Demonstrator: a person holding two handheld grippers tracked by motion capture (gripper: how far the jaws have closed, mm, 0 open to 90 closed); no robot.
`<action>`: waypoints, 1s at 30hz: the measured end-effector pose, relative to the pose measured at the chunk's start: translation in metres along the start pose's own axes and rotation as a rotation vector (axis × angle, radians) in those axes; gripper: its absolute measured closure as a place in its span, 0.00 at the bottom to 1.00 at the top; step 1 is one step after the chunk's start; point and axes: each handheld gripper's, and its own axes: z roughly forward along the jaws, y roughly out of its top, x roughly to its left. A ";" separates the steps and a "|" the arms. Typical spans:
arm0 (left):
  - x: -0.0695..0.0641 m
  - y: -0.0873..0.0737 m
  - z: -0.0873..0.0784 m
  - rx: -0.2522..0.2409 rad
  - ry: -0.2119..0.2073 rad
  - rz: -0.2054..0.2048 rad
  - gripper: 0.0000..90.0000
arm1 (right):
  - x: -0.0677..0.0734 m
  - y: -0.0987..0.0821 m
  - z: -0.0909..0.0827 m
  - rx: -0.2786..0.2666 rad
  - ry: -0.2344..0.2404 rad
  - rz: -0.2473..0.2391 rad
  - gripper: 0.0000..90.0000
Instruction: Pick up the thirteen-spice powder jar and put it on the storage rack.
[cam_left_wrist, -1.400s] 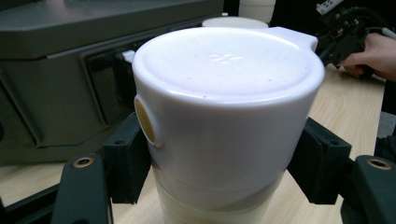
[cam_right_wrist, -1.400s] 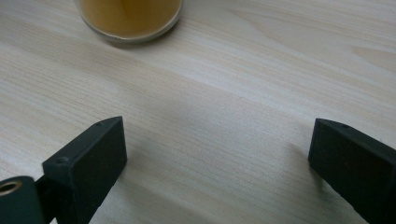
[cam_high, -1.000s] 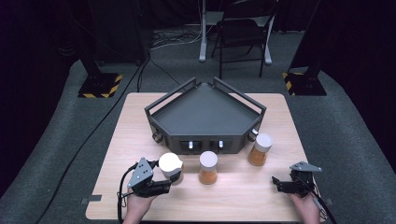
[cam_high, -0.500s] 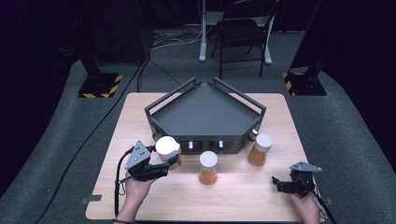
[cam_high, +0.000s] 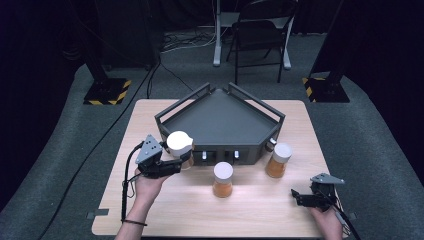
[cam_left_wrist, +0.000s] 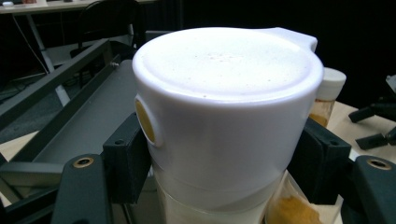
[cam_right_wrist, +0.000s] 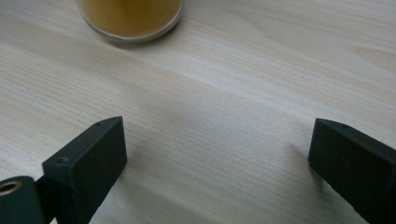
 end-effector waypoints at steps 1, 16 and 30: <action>0.001 0.002 0.001 -0.002 0.001 -0.001 0.34 | 0.000 0.000 0.000 0.000 0.000 0.000 0.04; 0.016 0.024 0.027 -0.013 0.054 -0.030 0.34 | 0.000 0.000 0.000 0.000 0.000 0.000 0.04; 0.021 0.032 0.054 -0.003 0.111 -0.025 0.34 | 0.000 0.000 0.000 0.000 0.001 0.000 0.04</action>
